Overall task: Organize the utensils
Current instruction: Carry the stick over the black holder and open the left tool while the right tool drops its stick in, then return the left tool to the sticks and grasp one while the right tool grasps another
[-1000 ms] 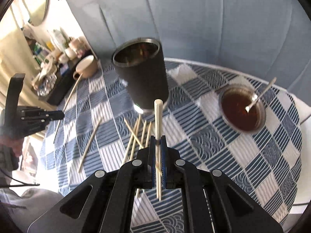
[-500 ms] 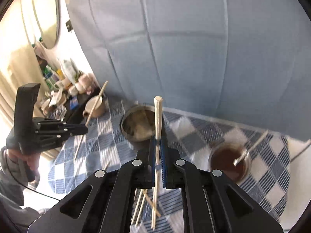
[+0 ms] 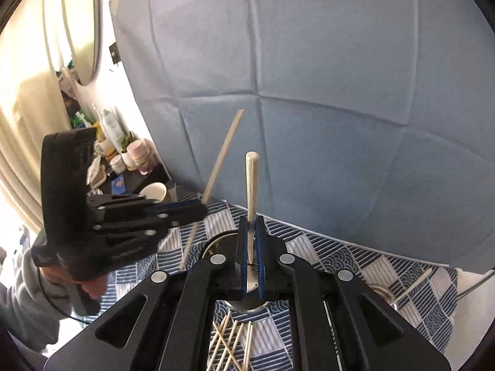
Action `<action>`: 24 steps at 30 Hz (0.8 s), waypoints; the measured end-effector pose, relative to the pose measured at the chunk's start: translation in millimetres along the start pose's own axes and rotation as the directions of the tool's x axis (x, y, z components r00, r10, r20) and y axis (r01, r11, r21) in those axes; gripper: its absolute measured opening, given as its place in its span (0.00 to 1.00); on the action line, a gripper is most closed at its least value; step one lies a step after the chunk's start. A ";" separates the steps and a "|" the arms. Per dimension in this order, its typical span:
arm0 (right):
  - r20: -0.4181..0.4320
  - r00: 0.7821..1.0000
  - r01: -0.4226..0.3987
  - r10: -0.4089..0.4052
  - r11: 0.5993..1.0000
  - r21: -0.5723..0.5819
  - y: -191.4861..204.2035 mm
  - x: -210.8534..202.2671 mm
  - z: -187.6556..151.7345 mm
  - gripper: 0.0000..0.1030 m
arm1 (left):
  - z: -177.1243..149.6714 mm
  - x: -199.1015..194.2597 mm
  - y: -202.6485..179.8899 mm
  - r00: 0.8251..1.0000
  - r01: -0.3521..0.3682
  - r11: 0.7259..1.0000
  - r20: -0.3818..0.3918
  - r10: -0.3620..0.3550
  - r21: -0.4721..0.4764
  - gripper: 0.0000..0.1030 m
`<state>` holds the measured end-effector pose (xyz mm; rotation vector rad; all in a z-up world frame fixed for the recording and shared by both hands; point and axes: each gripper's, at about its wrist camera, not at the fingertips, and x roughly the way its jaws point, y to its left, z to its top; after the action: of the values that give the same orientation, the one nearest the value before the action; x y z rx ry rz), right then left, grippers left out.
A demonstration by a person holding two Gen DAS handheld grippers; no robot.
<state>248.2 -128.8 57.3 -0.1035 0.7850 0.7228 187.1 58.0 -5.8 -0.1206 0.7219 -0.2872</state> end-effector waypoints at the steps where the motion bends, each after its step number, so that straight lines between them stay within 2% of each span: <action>1: -0.007 1.000 -0.002 0.002 1.000 0.002 0.6 4.1 -0.6 0.05 | 0.0 6.1 -1.1 1.000 -0.009 1.000 -0.003 0.009 0.012 0.05; 5: -0.049 0.999 -0.004 0.005 1.000 0.017 -1.5 22.8 -6.1 0.05 | -3.4 25.5 4.5 1.000 0.020 0.999 -0.014 -0.020 -0.033 0.05; 7: -0.067 0.998 -0.006 0.007 1.000 0.025 -1.8 30.2 -9.3 0.05 | -7.2 33.6 7.5 1.000 0.007 0.999 -0.005 -0.007 -0.036 0.05; 10: -0.095 0.995 0.003 -0.001 1.000 0.030 -3.4 38.9 -15.0 0.05 | -17.8 39.5 9.2 0.999 -0.052 0.999 -0.003 0.052 -0.011 0.05; 12: -0.102 0.995 0.017 -0.013 0.999 0.038 -5.2 42.4 -17.7 0.06 | -25.0 39.6 16.8 0.999 -0.046 0.998 0.001 0.046 -0.049 0.05; 14: -0.105 0.994 0.028 -0.024 0.999 0.044 -8.2 44.7 -19.7 0.08 | -28.7 40.0 18.9 0.999 -0.048 0.997 0.005 0.048 -0.055 0.08; 16: -0.098 0.995 0.033 -0.028 0.998 0.050 -8.9 43.8 -18.9 0.08 | -31.4 40.2 20.3 0.999 -0.049 0.998 -0.008 0.049 -0.043 0.16; 18: -0.089 0.996 0.039 -0.034 0.998 0.053 -9.5 41.1 -18.1 0.08 | -35.6 37.5 22.3 0.998 -0.059 0.997 -0.014 0.059 -0.040 0.18; 20: -0.074 0.996 0.056 -0.052 0.997 0.058 -10.3 36.9 -18.1 0.23 | -36.9 33.8 27.3 0.997 -0.079 0.996 -0.016 0.078 -0.045 0.21; 24: -0.055 0.997 0.064 -0.061 0.996 0.063 -10.0 28.8 -18.9 0.28 | -43.4 23.5 37.1 0.993 -0.117 0.992 -0.030 0.116 -0.055 0.26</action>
<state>256.9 -126.9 22.6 -0.0887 0.8512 0.6372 183.0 85.9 -60.7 -0.1277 0.7609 -0.1574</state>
